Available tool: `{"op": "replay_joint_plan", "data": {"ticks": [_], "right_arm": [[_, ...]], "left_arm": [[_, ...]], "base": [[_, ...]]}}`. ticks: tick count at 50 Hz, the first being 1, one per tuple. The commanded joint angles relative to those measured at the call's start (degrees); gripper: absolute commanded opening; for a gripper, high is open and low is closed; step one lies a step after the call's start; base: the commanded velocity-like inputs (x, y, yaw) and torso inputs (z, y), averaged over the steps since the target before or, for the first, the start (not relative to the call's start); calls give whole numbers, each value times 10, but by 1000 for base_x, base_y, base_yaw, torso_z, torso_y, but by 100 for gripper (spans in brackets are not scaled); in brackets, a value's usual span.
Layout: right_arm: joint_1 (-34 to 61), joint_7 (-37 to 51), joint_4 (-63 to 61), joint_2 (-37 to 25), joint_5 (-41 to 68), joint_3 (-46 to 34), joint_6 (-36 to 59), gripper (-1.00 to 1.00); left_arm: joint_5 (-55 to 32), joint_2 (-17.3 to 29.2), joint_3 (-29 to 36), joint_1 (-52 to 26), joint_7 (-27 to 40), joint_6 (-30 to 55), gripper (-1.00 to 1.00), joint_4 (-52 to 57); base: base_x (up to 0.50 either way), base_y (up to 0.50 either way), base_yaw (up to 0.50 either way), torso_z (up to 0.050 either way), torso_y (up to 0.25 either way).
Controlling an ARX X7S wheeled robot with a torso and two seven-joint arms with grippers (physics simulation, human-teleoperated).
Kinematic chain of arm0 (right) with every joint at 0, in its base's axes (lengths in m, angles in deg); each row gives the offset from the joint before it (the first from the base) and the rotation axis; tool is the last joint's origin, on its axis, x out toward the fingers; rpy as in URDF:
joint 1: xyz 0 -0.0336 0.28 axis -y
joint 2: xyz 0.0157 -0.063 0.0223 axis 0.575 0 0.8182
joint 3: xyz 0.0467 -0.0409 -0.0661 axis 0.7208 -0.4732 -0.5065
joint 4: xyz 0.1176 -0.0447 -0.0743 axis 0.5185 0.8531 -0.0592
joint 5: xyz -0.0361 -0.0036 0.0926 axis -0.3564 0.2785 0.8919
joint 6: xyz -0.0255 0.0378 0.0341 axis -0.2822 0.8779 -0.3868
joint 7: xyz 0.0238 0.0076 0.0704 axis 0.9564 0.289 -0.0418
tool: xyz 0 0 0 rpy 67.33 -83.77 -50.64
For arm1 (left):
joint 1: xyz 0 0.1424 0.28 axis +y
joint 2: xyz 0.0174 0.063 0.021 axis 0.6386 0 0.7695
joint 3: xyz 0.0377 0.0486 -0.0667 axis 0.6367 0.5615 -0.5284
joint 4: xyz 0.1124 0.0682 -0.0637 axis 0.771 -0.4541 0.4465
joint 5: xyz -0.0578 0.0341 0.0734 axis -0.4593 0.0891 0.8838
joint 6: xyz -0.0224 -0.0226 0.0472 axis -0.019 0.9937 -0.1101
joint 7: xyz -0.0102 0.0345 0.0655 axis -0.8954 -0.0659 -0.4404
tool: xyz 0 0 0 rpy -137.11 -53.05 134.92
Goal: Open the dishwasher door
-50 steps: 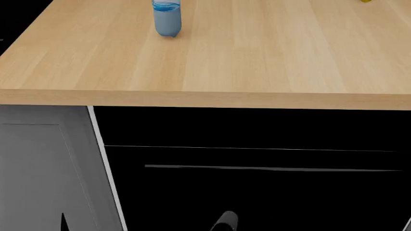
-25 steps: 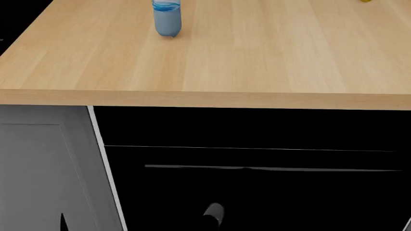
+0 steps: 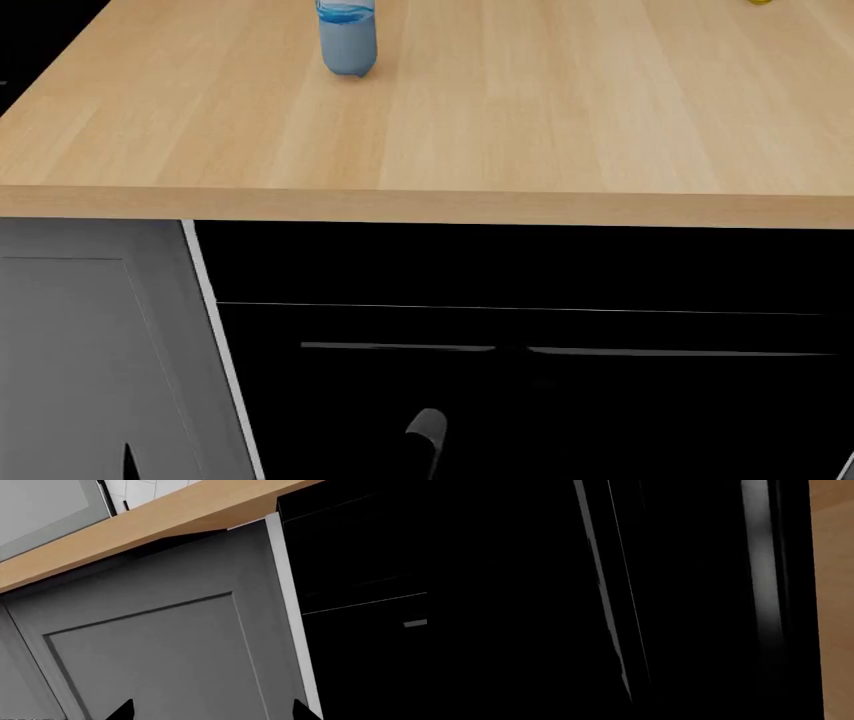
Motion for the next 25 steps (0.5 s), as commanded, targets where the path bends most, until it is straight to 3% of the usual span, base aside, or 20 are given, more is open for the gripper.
{"op": "replay_joint_plan", "data": {"ticks": [1, 6, 13, 25], "right_arm": [[39, 17, 89, 22, -4, -13, -18, 100], [64, 30, 146, 35, -1, -20, -35, 100], [138, 84, 331, 80, 2, -40, -90, 100], [150, 89, 341, 83, 63, -129, -55, 100]], "left_arm": [[-9, 2, -2, 0, -4, 0, 100, 1], [-10, 3, 0, 0, -3, 1, 100, 2], [-12, 7, 0, 1, -1, 6, 100, 10], [-17, 12, -1, 4, 3, 7, 100, 16]], "base": [[0, 0, 0, 0, 0], [0, 0, 0, 0, 0], [0, 0, 0, 0, 0], [0, 0, 0, 0, 0]]}}
